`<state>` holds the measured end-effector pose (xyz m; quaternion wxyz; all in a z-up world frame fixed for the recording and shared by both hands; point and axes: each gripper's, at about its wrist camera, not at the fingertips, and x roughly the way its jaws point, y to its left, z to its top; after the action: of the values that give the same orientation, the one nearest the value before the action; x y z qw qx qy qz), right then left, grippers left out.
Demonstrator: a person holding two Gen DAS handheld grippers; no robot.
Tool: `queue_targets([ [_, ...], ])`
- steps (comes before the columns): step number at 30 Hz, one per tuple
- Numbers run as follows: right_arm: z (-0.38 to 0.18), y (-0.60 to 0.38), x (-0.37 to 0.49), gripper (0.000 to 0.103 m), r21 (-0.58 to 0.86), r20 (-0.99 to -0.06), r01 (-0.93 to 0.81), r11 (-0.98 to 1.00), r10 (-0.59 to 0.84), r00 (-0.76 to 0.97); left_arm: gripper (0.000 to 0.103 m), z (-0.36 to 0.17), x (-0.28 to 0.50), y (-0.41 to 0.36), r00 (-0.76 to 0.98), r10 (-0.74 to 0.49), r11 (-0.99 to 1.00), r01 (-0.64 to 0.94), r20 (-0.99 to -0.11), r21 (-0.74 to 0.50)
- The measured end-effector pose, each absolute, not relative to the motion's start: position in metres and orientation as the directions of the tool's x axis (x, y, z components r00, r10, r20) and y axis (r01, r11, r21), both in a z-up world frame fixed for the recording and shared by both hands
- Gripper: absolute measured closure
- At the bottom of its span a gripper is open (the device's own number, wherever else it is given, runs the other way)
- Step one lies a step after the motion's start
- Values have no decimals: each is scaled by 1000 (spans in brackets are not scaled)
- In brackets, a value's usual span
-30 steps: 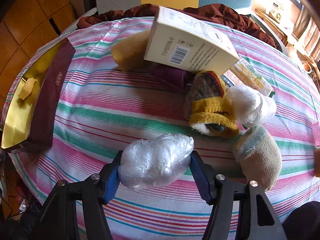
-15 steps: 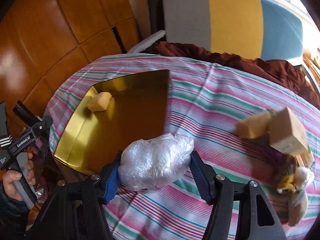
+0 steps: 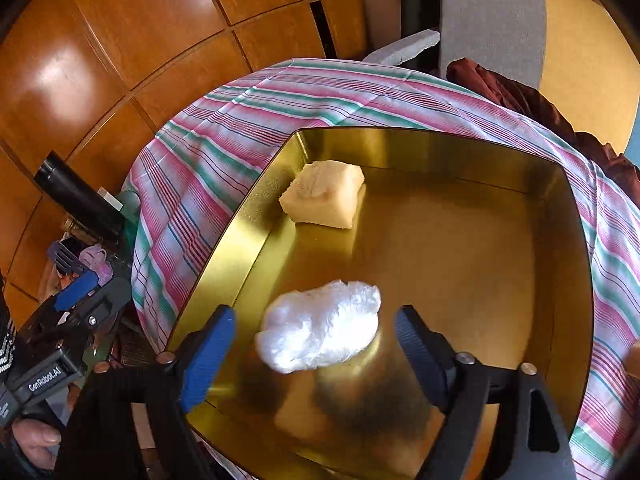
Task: Organize objects
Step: 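Carry the plastic bundle to the tray and release it beside the sponge, then move both tools back toward the pile of items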
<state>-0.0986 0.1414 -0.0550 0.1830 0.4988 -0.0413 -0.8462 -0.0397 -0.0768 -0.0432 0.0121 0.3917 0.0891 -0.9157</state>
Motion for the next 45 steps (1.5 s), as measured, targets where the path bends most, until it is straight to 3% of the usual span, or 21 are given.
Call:
queue_targets([
  [18,-32,197,-46,14,149,-792,158,-976,-213,-573,4,-36,-43,-45,-693,101,-990,1,-714,-141],
  [31,-10,295,-7,13,68,-748,-77,-995,0,-663,4,-19,-32,22,-687,170,-984,-162,-707,-78],
  [45,18,484,34,13,181,-703,-422,-888,184,-687,2,-13,-20,92,-636,285,-940,-331,-717,-79],
])
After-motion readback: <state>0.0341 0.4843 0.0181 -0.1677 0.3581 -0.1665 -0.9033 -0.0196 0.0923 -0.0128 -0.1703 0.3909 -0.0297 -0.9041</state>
